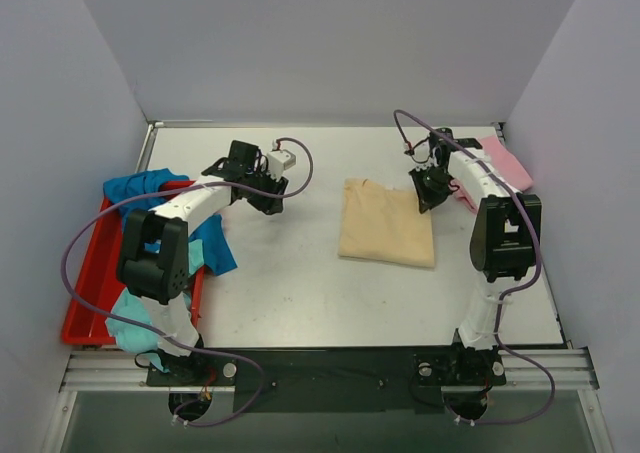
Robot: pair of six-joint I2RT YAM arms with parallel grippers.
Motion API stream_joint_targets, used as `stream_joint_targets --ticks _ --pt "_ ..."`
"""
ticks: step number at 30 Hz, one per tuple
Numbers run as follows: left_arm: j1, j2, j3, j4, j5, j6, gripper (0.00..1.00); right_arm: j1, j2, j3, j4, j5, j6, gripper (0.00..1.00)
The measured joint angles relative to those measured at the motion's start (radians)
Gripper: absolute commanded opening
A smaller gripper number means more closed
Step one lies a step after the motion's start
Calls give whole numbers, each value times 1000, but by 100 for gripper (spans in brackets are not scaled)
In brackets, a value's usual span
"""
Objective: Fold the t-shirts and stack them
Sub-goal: Put the neatly folded tshirt into the corner of the board with the right arm
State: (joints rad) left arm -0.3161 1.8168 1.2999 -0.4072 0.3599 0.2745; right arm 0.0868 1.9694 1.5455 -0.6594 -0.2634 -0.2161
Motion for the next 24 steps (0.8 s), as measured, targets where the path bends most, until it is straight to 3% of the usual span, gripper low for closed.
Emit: stream_joint_targets --ticks 12,24 --pt "17 0 0 0 -34 22 49 13 -5 213 -79 390 -292 0" --pt "17 4 22 -3 -67 32 50 -6 69 436 -78 587 -485 0"
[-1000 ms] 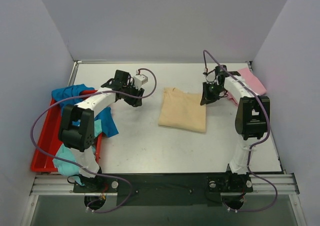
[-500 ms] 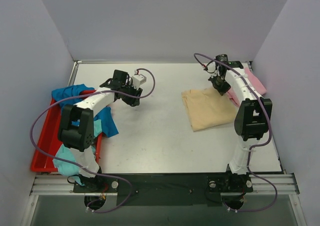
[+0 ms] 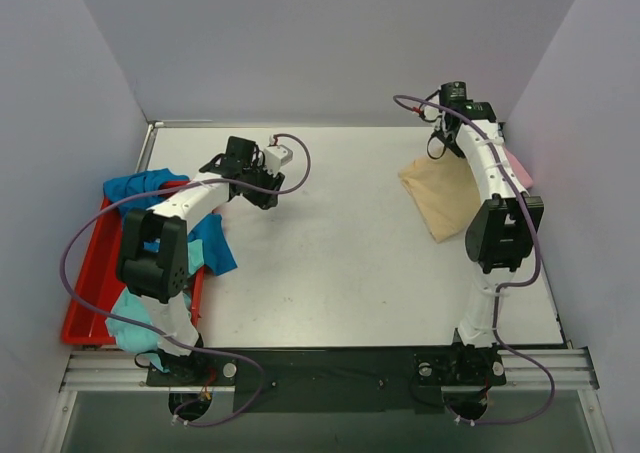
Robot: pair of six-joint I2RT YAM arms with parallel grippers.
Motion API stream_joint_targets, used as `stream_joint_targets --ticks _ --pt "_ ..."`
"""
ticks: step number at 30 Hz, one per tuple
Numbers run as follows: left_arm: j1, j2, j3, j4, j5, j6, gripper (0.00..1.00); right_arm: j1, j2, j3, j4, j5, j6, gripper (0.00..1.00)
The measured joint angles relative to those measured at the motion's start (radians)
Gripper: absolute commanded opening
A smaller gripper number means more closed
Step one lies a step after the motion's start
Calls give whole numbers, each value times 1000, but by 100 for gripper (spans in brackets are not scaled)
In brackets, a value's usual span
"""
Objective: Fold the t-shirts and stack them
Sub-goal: Put the neatly folded tshirt into the corner of the board with the right arm
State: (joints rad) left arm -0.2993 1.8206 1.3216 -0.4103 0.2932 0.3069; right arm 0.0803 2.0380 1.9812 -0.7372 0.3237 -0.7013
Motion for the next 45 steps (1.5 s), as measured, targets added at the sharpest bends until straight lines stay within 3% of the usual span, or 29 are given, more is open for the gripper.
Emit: stream_joint_targets --ticks 7,19,34,42,44,45 --pt "0 4 16 -4 -3 15 51 -27 79 103 42 60 -133 0" --pt "0 11 21 -13 -33 33 51 -55 85 117 175 74 -323 0" --pt "0 60 57 -23 -55 42 51 -153 106 137 324 59 -420 0" --pt "0 62 60 -29 -73 45 51 -196 235 125 507 60 -494 0" --pt "0 64 64 -33 -79 45 51 -202 267 122 550 55 -508 14" --pt "0 68 69 -36 -81 46 51 -206 282 116 579 53 -518 33"
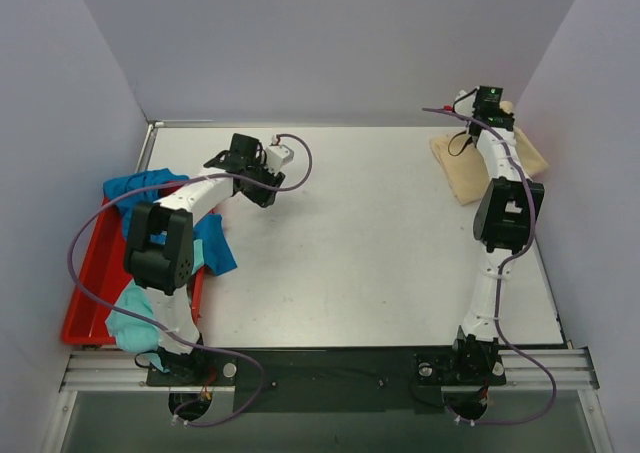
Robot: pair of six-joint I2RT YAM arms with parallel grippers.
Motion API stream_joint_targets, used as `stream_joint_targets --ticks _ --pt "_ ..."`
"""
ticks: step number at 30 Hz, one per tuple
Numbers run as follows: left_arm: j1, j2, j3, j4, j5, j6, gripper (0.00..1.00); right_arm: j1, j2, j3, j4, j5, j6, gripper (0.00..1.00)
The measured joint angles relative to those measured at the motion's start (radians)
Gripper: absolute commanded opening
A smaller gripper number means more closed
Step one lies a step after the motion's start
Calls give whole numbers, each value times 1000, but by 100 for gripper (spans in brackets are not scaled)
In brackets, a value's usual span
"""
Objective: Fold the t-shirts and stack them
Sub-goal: Put the neatly folded tshirt into the corner of the board with the right arm
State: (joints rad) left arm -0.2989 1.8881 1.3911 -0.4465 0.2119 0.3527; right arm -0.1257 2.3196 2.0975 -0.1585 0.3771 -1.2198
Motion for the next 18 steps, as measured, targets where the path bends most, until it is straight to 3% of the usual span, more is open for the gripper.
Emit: stream_joint_targets --ticks 2,3,4,12,18 --pt "0 9 11 -2 -2 0 51 -11 21 -20 75 0 -25 57" --pt "0 13 15 -5 -3 0 51 -18 32 -27 117 2 -39 62" --pt "0 16 18 -7 -4 0 51 -24 40 -32 149 3 -43 97" --pt "0 28 33 -24 -8 4 51 -66 66 -26 369 78 -31 100" --pt "0 11 24 -32 -7 7 51 -36 5 -40 302 72 106 100"
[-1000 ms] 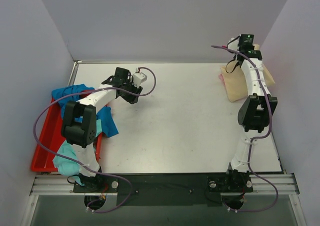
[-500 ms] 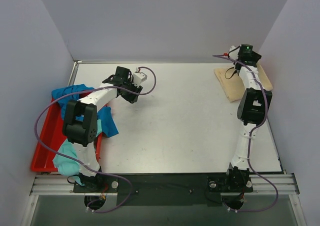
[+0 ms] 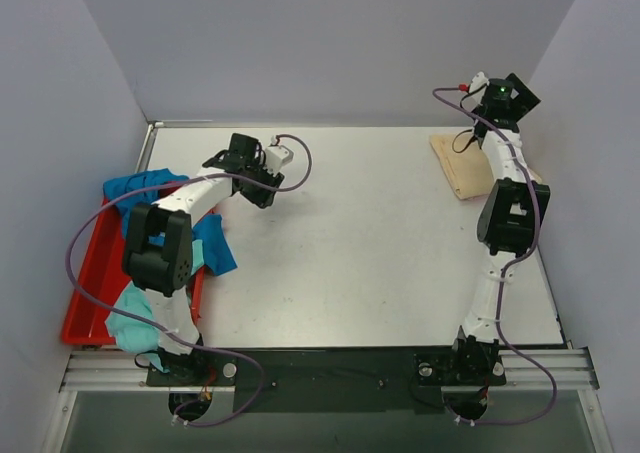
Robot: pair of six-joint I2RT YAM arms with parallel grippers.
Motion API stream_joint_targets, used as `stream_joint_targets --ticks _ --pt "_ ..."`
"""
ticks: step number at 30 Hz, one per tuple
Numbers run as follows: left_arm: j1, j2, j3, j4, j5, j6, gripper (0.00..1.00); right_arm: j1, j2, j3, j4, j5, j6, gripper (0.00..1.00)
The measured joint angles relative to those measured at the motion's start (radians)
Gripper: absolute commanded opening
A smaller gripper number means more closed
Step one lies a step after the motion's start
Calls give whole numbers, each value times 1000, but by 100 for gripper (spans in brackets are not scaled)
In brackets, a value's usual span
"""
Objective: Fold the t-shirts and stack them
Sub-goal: Put the neatly folded tshirt into the corner of the board with the right arm
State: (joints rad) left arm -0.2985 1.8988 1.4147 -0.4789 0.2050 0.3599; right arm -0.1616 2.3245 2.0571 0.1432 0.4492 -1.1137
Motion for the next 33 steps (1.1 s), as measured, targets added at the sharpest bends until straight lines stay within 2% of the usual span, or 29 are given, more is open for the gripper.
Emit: stream_joint_targets --ticks 6,10,13,18,22,27,33 --pt "0 -159 -100 -21 17 32 52 140 -269 -233 -87 -87 167 100" --pt "8 -335 -190 -35 38 52 53 260 -499 -415 -137 -238 369 100" --pt "34 -460 -269 -39 59 52 53 302 -703 -631 -118 -388 557 100" --pt "101 -626 -439 -18 92 38 54 296 -1013 -1049 6 -560 833 100" --pt "149 -761 -649 74 122 27 55 308 -1172 -1336 84 -632 972 100" --pt "199 -953 -928 259 122 0 56 321 -1337 -1591 151 -640 1053 100" --pt "210 -1016 -1095 485 47 -77 56 322 -1501 -1792 294 -595 1094 100"
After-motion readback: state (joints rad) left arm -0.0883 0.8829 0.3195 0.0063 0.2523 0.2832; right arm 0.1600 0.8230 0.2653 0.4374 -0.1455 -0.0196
